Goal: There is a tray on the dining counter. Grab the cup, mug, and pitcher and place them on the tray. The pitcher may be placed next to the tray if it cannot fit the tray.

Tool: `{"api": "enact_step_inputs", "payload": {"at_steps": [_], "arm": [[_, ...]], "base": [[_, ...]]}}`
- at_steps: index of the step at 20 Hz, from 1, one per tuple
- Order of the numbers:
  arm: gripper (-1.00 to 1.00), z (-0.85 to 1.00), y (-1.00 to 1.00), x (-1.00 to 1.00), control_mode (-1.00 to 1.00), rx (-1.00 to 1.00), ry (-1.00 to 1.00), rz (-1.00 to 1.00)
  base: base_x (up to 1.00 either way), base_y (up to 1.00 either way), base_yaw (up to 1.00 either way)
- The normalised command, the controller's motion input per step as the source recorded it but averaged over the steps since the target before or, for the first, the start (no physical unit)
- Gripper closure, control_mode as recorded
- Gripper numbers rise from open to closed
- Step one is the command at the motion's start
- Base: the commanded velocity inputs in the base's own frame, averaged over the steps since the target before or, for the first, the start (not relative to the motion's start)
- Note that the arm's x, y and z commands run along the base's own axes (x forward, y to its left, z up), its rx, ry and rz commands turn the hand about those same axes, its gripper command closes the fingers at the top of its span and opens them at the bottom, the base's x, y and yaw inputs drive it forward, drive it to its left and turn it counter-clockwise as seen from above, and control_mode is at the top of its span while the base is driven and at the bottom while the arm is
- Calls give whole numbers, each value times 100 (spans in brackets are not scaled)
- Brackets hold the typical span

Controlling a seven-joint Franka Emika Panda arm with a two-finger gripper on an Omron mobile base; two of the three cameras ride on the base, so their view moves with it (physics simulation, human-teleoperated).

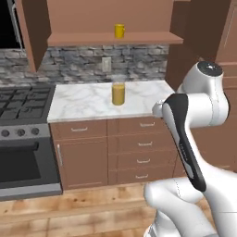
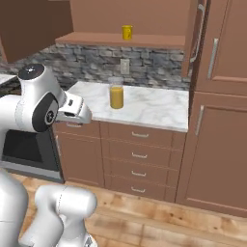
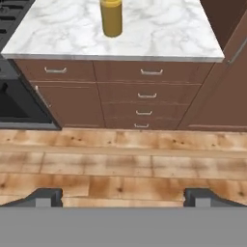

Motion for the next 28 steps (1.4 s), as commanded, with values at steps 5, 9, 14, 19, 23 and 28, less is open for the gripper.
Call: {"api": "enact_step_inputs", "payload": {"at_steps": [5, 9, 14, 19, 23, 28], "arm": [[-100, 0, 0, 0, 100, 0, 0, 0], [-100, 0, 0, 0, 100, 0, 0, 0], [-100, 0, 0, 0, 100, 0, 0, 0], [-100, 0, 0, 0, 100, 0, 0, 0], [-100, 0, 0, 0, 100, 0, 0, 0], [-100, 0, 0, 0, 100, 0, 0, 0]], "base": [[94, -39, 7], [77, -24, 1], [81, -11, 0], [91, -3, -5], [87, -7, -7], [51, -2, -6]]}}
